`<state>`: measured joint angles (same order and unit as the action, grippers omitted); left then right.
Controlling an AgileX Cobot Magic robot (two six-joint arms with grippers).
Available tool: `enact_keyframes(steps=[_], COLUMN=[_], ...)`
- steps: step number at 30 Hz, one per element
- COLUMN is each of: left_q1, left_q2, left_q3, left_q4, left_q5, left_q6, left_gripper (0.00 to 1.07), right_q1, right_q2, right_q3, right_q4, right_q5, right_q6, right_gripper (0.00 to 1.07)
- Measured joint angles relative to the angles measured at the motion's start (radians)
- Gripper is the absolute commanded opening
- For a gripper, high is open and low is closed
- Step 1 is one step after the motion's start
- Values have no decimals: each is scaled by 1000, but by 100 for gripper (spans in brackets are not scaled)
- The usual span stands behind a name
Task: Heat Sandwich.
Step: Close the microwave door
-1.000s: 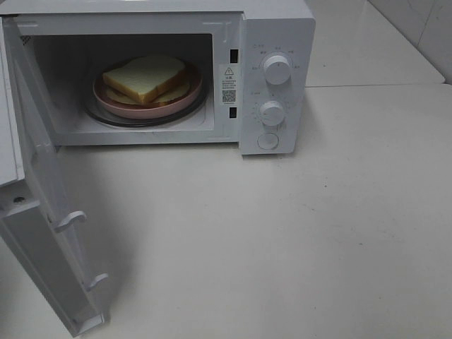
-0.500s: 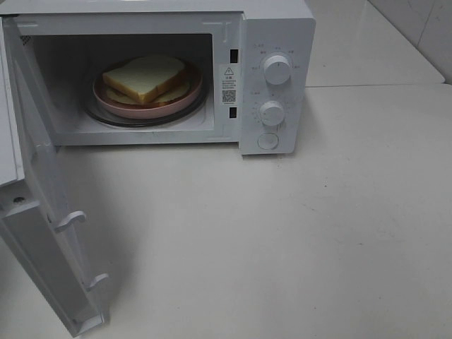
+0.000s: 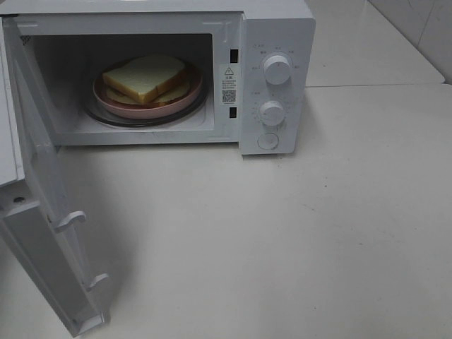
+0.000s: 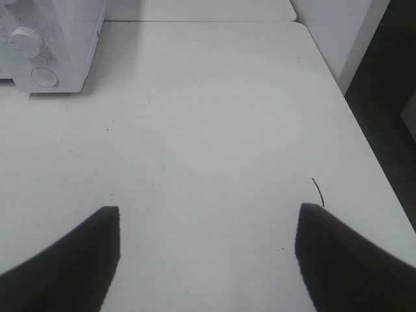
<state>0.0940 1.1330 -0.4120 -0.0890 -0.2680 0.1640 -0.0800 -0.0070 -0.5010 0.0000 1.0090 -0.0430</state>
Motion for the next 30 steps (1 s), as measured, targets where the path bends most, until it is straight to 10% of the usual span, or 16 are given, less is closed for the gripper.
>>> enact_keyframes(steps=[30], left_q1=[-428], left_q2=[305], left_q3=[24], left_q4=[-55], left_q5=[-368], left_q6=[50], left_gripper=[0], right_q1=[0], right_q2=[0], right_q3=[0], right_q4=[0], right_q5=[0], right_q6=[0], right_gripper=[73])
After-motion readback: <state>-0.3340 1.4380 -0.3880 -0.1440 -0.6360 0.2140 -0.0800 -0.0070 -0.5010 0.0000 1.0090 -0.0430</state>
